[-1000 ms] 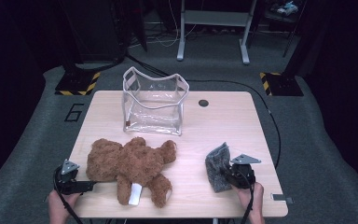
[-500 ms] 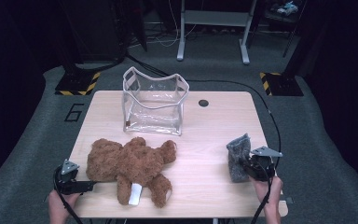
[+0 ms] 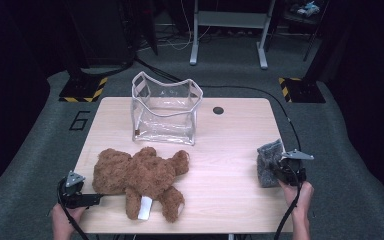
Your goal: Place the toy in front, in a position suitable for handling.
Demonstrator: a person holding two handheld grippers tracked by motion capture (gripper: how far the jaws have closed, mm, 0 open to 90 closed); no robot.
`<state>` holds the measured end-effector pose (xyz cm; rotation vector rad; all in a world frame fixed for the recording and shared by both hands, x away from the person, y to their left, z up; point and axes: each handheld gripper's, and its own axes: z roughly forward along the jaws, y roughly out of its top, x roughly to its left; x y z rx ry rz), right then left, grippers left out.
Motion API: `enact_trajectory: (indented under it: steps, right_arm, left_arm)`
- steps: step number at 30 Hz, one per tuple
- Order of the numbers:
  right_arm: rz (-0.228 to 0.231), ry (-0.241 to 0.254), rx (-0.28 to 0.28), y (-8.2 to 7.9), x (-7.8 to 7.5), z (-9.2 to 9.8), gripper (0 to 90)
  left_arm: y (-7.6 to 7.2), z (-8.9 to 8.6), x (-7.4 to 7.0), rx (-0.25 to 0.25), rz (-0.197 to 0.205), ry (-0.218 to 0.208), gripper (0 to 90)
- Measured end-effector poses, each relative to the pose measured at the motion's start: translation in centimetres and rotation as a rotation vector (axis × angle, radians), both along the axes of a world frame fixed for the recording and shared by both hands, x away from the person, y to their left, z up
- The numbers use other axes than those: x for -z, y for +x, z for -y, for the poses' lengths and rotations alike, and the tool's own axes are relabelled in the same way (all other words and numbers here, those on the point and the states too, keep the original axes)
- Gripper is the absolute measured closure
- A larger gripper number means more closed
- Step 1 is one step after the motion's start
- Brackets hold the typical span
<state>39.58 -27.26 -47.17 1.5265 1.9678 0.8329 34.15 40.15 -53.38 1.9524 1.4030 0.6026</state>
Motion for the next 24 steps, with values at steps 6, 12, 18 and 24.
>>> enact_trajectory:
  steps: [6,12,18,24]
  right_arm:
    - [-0.048,-0.031,0.047,1.3,2.2,0.6,61.0]
    - [-0.082,-0.02,0.084,1.7,2.8,0.7,25.5]
    - [-0.032,0.012,0.033,0.5,0.4,0.0,13.8]
    - [0.018,0.062,-0.094,-0.7,-0.8,-3.0,5.6]
  left_arm:
    - [0.0,0.0,0.0,0.0,0.0,0.001,1.0]
    - [0.0,0.0,0.0,0.0,-0.001,0.0,1.0]
    - [0.0,0.0,0.0,0.0,-0.003,-0.001,1.0]
    - [0.0,0.0,0.0,0.0,-0.004,-0.002,1.0]
